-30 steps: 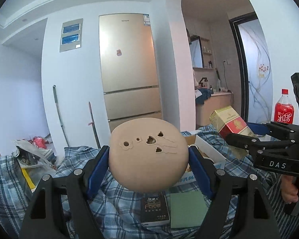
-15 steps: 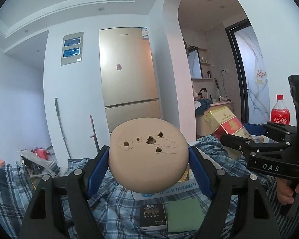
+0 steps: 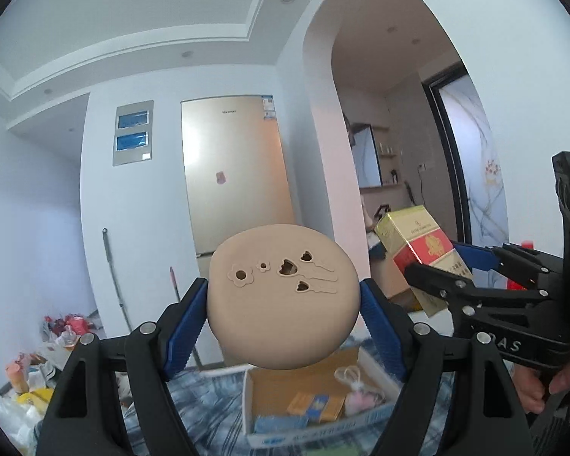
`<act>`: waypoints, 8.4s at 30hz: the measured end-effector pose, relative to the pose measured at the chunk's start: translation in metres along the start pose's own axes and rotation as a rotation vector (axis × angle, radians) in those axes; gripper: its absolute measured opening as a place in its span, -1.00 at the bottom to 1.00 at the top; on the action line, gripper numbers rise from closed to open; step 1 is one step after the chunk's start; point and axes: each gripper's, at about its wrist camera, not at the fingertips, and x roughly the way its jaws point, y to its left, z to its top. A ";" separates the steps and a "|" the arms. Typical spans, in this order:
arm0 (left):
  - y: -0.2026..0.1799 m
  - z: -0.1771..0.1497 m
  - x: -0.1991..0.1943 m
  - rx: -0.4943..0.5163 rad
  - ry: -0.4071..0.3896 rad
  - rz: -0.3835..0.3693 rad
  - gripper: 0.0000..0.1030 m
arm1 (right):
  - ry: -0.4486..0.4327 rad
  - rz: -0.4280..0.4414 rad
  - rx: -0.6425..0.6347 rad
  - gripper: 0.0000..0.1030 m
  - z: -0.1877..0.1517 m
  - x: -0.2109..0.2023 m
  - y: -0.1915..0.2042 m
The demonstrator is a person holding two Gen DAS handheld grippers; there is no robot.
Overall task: Organize soft objects
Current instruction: 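Lift and carry the wooden disc and cigarette pack over the box, then lower the disc and pack into the box and open both tools, then withdraw both open tools up from the box, then lower the right tool over the green card beside the box, then close the right tool on the green card and lift it, then grasp the black Face tissue packet with the left tool while the right tool holds the card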
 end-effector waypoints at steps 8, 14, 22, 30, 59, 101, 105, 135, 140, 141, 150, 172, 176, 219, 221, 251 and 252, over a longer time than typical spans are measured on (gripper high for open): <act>0.006 0.034 0.050 -0.076 -0.044 0.021 0.56 | -0.096 -0.101 0.029 0.09 0.032 0.035 -0.011; 0.015 0.027 0.078 -0.107 -0.024 0.029 0.56 | -0.069 -0.126 0.129 0.09 0.023 0.069 -0.024; 0.026 -0.007 0.133 -0.145 0.183 0.053 0.56 | 0.088 -0.113 0.066 0.09 -0.023 0.101 -0.020; 0.042 -0.059 0.195 -0.207 0.475 0.030 0.56 | 0.330 -0.056 0.078 0.09 -0.071 0.145 -0.026; 0.033 -0.167 0.261 -0.166 0.945 -0.017 0.57 | 0.797 -0.017 0.129 0.09 -0.144 0.195 -0.026; 0.032 0.008 0.052 -0.088 0.098 0.080 1.00 | 0.338 -0.043 0.159 0.97 -0.019 0.076 -0.020; 0.031 0.004 0.025 -0.071 0.074 0.092 1.00 | 0.270 -0.056 0.155 0.98 -0.014 0.049 -0.014; 0.048 -0.107 0.020 -0.125 0.223 0.117 1.00 | 0.352 -0.049 0.065 0.98 -0.084 0.039 0.020; 0.053 -0.109 0.022 -0.145 0.248 0.119 1.00 | 0.423 -0.073 0.075 0.98 -0.076 0.040 0.023; 0.054 -0.108 0.023 -0.146 0.257 0.122 1.00 | 0.453 -0.070 0.075 0.98 -0.075 0.042 0.024; 0.063 -0.098 0.030 -0.148 0.410 0.128 1.00 | 0.773 -0.075 0.197 0.98 -0.096 0.074 0.041; 0.088 -0.125 0.052 -0.230 0.562 0.194 0.80 | 1.128 -0.061 0.253 0.65 -0.168 0.127 0.080; 0.089 -0.127 0.054 -0.235 0.569 0.197 0.80 | 1.151 -0.074 0.255 0.65 -0.175 0.137 0.086; 0.082 -0.125 0.052 -0.212 0.560 0.171 0.77 | 1.150 -0.057 0.146 0.33 -0.161 0.073 0.038; 0.081 -0.125 0.052 -0.205 0.554 0.155 0.77 | 1.105 -0.050 0.152 0.33 -0.153 0.066 0.032; 0.041 -0.149 0.107 -0.013 0.765 -0.064 0.48 | 0.432 -0.011 0.041 0.33 -0.100 0.056 0.022; 0.039 -0.151 0.112 -0.008 0.788 -0.080 0.48 | 0.425 -0.006 0.042 0.33 -0.100 0.055 0.022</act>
